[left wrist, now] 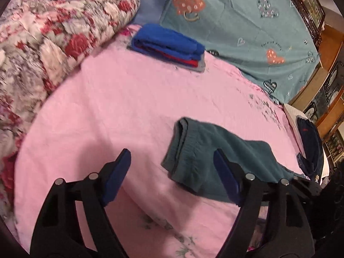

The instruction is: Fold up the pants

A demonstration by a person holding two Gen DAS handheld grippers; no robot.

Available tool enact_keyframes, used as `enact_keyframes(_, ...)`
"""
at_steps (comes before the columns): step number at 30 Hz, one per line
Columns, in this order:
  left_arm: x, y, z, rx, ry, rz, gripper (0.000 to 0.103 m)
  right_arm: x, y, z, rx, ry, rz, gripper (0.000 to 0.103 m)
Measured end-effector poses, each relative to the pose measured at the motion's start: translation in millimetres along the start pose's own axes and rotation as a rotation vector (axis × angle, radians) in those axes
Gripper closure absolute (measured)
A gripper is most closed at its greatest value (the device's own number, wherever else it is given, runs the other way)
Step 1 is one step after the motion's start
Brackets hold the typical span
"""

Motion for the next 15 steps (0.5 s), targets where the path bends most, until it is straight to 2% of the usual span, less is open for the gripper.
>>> enact_keyframes(5, -26, 16, 4, -0.026, -0.056, 0.014, 0.021, 62, 25, 34, -0.112, 0.062, -0.003, 0.062)
enact_keyframes(7, -34, 26, 1, -0.049, -0.071, 0.009, 0.020, 86, 25, 35, -0.122, 0.134, -0.016, 0.064)
enact_keyframes(9, -42, 36, -2, -0.068, -0.081, 0.010, 0.020, 95, 22, 32, -0.096, 0.162, 0.004, 0.066)
enact_keyframes(10, -44, 40, -3, -0.072, -0.085, 0.013, 0.019, 96, 21, 33, -0.078, 0.171, 0.018, 0.077)
enact_keyframes(13, -54, 53, -3, -0.086, -0.101, 0.030, 0.019, 96, 11, 38, 0.026, 0.190, 0.012, 0.097)
enact_keyframes(15, -60, 60, -2, -0.101, -0.116, 0.037, 0.019, 84, 9, 52, 0.088, 0.137, 0.020, 0.097)
Point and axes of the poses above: each gripper's, at about its wrist camera, not at the fingertips, and x roughly the way its jaws point, y to its left, z to its top, the point moved 5 cm from there along x, roughly the way its jaws point, and after that the axes turned 10 degrees about -z, right-handed, at the moved point
